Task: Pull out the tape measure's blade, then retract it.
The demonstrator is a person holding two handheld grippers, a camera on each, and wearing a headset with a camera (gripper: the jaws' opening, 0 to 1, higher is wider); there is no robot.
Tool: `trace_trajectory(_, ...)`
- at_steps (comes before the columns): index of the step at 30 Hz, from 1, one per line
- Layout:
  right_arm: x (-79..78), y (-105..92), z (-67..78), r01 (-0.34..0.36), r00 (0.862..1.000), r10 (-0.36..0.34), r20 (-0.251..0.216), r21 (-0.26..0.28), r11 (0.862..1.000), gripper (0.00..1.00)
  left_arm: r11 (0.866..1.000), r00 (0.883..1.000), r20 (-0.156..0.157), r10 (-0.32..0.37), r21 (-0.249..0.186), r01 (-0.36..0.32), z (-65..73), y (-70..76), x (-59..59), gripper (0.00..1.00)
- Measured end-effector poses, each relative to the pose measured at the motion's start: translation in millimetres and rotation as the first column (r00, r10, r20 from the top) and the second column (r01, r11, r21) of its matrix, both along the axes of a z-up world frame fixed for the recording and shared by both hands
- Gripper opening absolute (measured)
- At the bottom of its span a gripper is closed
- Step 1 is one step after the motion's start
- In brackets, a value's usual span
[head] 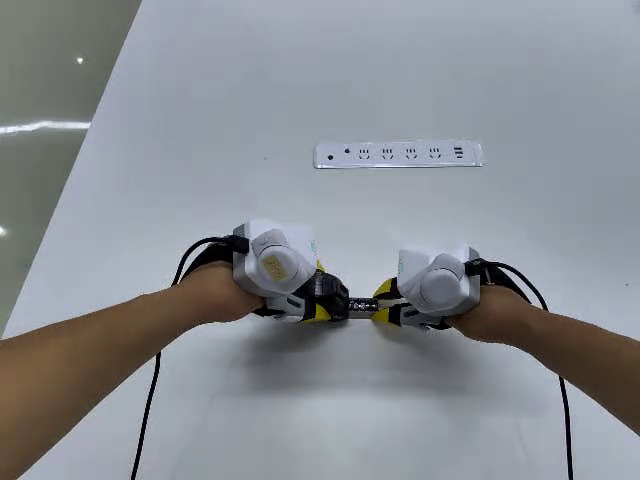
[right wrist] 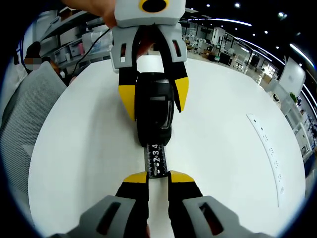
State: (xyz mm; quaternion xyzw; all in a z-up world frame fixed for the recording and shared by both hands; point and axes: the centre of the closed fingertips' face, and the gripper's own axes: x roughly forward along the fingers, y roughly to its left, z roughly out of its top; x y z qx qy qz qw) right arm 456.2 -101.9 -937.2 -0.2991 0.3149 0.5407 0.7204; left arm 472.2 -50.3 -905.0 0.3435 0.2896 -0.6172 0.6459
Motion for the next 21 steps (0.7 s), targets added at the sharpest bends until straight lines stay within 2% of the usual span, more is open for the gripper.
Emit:
trace_trajectory(12, 1.3, -21.7, 0.2, 0.035, 0.999, -0.035, -0.006, -0.003, 0.999, 0.12, 1.000, 1.000, 0.000, 0.000, 0.002, 0.000, -0.1, -0.3, 0.8, 0.34)
trace_trajectory(21, 1.3, -26.6, 0.3, 0.044, 0.999, -0.044, -0.012, 0.003, 0.999, 0.12, 1.000, 1.000, -0.002, -0.006, 0.005, 0.006, -0.8, -1.0, 0.9, 0.34)
